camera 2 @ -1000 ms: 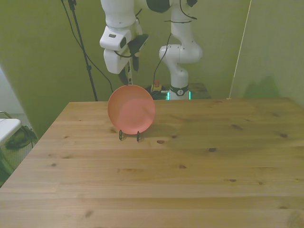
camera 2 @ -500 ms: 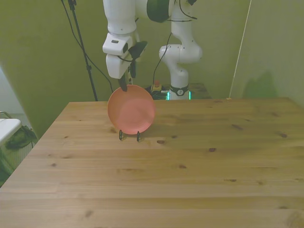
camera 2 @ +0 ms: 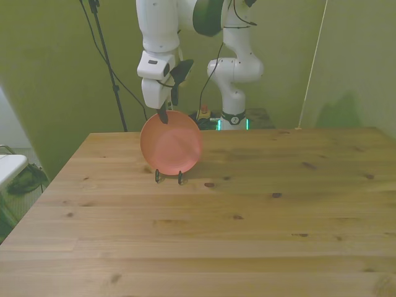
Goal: Unload the plate
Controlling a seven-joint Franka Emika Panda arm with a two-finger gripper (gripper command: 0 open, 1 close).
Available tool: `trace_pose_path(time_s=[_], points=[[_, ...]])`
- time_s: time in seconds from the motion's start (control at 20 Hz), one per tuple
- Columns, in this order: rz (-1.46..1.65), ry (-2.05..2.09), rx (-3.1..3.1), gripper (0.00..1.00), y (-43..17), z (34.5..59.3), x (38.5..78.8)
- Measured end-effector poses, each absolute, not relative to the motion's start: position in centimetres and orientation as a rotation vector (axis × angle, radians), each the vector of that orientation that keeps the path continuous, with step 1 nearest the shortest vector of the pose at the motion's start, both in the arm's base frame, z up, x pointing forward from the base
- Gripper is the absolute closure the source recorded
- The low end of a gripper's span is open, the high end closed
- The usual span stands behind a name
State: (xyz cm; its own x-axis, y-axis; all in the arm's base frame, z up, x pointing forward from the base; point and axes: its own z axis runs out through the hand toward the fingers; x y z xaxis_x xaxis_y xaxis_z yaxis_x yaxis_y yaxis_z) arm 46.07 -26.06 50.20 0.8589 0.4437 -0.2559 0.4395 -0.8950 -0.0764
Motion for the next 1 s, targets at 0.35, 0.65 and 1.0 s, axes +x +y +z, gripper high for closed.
trace_pose_path(time_s=[0.35,0.65,1.0], points=[[0.428,-0.688,-3.014,1.0,-27.5,49.4,46.4],[0.423,-0.656,-3.018,1.0,-29.0,49.2,46.8],[0.415,-0.642,-3.016,1.0,-29.5,49.2,46.7]])
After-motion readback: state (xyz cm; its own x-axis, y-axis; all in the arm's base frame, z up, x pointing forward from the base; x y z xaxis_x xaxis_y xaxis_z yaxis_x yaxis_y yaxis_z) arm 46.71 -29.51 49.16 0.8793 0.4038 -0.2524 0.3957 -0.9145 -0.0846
